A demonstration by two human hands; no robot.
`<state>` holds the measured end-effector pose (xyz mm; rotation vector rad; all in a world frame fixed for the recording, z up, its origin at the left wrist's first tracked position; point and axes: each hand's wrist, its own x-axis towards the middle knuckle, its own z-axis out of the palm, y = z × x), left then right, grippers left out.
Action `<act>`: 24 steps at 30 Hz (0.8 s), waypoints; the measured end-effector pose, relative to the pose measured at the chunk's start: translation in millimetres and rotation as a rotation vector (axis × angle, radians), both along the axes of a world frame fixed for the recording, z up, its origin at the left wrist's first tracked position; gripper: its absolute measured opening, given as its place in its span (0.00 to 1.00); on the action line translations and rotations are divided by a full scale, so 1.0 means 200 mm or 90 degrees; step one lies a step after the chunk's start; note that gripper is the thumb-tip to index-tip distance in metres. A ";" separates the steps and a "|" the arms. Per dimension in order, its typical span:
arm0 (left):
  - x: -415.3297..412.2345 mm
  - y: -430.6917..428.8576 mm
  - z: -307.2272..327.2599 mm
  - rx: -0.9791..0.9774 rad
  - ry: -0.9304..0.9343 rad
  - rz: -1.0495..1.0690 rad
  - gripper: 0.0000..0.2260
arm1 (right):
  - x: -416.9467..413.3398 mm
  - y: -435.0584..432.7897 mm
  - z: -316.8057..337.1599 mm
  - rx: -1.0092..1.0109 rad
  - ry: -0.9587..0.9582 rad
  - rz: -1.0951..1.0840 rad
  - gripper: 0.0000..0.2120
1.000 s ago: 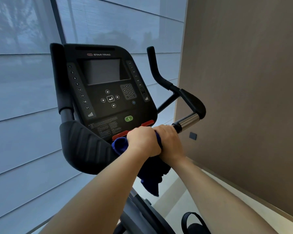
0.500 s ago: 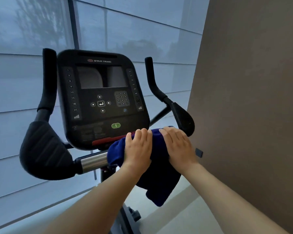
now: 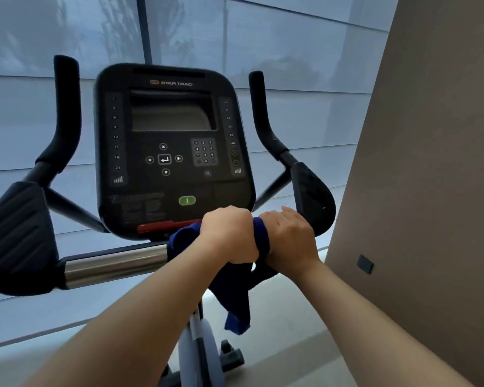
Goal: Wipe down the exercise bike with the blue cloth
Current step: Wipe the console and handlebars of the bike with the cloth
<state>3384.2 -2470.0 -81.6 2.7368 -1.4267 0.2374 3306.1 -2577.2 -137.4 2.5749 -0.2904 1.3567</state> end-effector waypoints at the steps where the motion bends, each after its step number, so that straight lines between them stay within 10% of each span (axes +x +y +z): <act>1: -0.01 0.01 -0.01 -0.023 -0.016 0.000 0.08 | 0.00 0.00 -0.01 0.000 -0.011 -0.008 0.07; 8: -0.08 0.05 -0.16 -0.189 -0.208 -0.043 0.10 | -0.03 0.12 -0.07 0.143 -0.017 -0.068 0.10; 16: -0.01 0.24 -0.04 -0.060 -0.038 -0.221 0.37 | -0.29 0.01 0.05 0.105 0.311 -0.258 0.34; 24: 0.07 0.42 -0.06 -0.044 -0.126 -0.177 0.31 | -0.19 0.40 0.02 0.337 0.288 -0.296 0.54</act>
